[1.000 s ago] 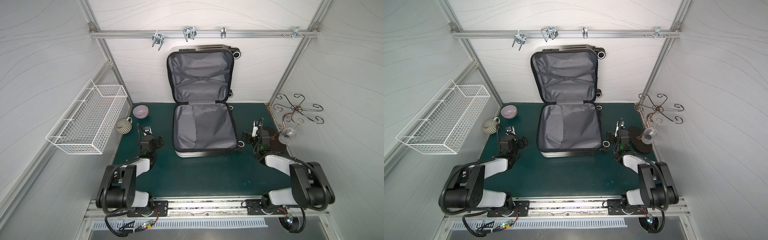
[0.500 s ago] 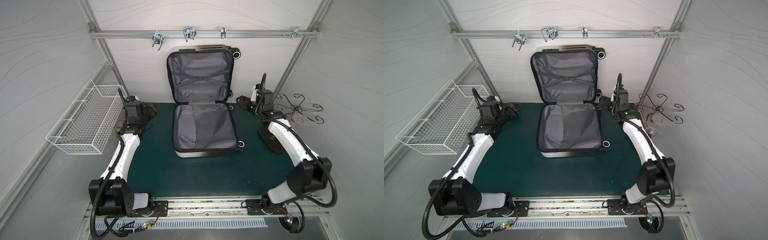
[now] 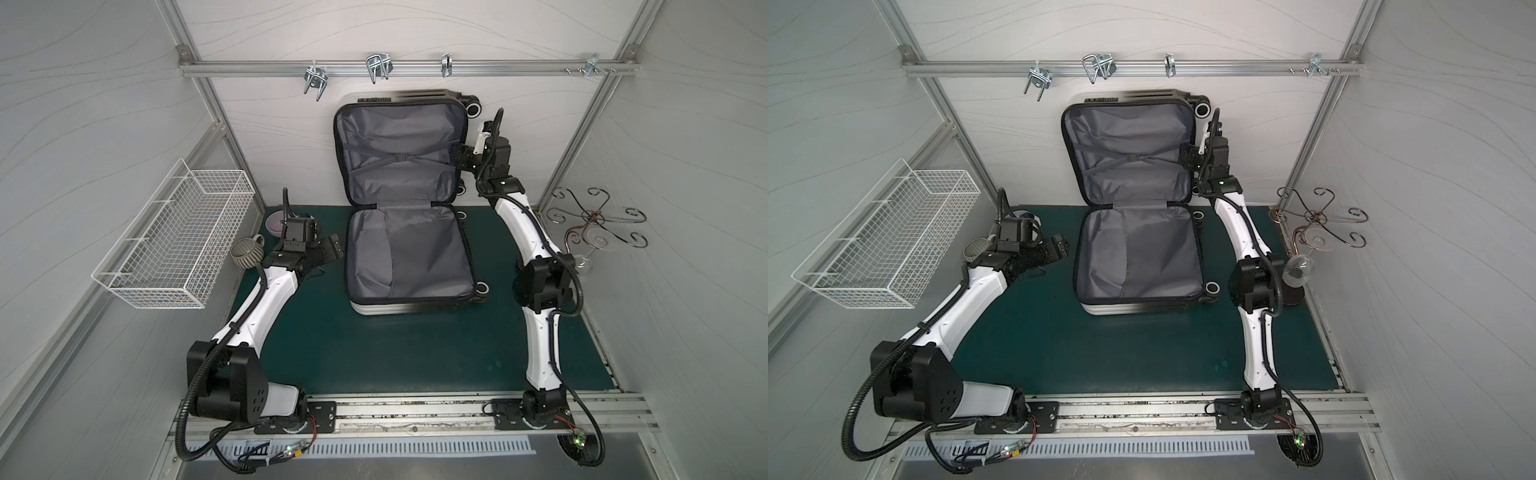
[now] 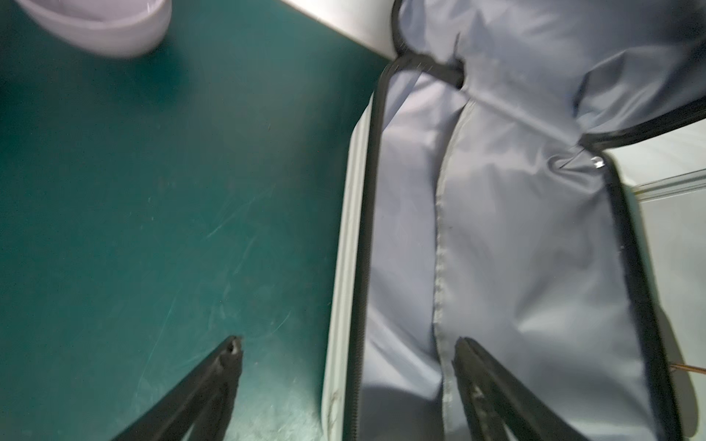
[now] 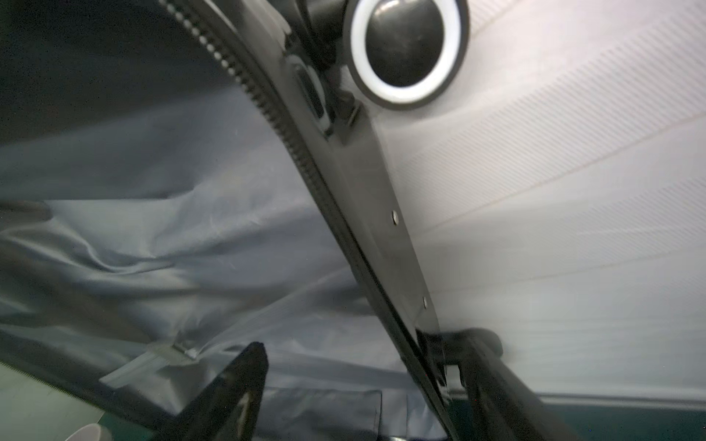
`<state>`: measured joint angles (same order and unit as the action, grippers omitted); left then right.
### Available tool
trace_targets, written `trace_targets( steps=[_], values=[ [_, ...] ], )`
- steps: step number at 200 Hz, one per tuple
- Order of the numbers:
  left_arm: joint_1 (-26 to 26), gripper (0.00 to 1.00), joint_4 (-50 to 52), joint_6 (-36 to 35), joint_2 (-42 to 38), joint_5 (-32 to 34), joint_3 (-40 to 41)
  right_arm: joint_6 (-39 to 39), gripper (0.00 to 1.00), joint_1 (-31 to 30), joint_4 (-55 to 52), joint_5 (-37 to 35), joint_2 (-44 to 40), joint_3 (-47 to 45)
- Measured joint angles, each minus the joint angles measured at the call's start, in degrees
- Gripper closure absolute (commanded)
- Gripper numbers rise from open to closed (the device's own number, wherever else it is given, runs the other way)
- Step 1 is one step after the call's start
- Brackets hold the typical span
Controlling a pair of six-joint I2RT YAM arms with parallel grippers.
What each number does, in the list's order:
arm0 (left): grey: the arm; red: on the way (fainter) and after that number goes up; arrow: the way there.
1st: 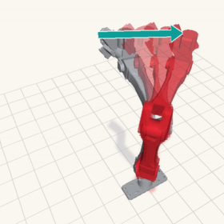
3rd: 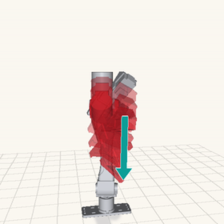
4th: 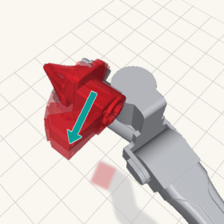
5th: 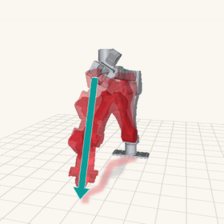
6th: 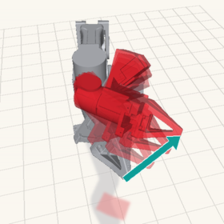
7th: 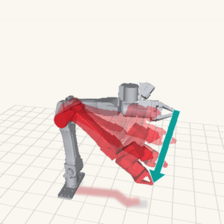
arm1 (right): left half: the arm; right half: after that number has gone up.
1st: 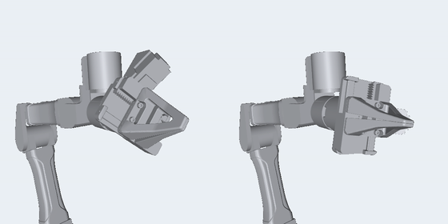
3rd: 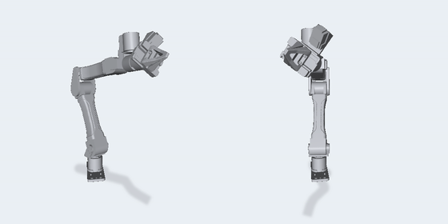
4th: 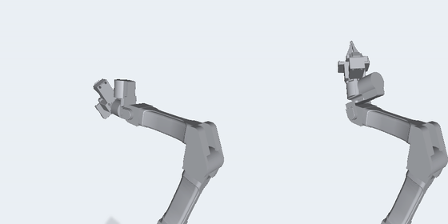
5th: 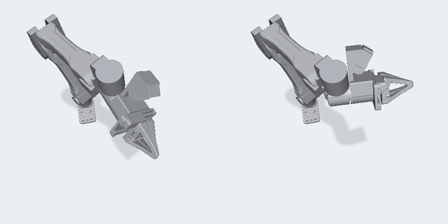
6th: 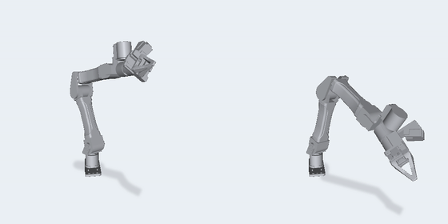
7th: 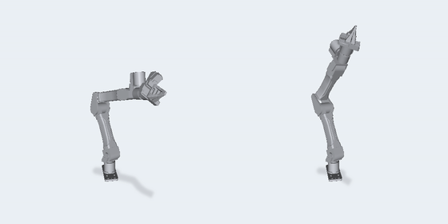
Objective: Close the suitcase zippers
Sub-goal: Close the suitcase at the center of the board.
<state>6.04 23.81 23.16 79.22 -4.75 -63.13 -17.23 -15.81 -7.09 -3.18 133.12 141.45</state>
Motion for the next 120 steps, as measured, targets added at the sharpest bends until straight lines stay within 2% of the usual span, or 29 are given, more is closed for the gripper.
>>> trace_targets(
  steps=[38, 82, 103, 120],
  values=[
    [0.00, 0.13, -0.13, 2.19, -0.02, -1.90, 4.15, 2.08, 0.32, -0.52, 6.69, -0.98, 4.79, 4.52],
    [0.50, 0.13, -2.34, 8.81, -0.20, -8.26, 11.37, 4.28, 0.48, -0.26, 13.86, -1.92, 8.24, 7.96],
    [2.34, 0.13, -3.30, 12.76, -1.44, -11.06, 15.76, 5.25, 0.63, 0.15, 16.70, -1.79, 9.49, 7.91],
    [4.63, 0.13, -3.82, 15.58, -2.91, -12.50, 18.12, 5.25, 0.84, 0.37, 18.21, -1.27, 10.40, 7.72]
  ],
)
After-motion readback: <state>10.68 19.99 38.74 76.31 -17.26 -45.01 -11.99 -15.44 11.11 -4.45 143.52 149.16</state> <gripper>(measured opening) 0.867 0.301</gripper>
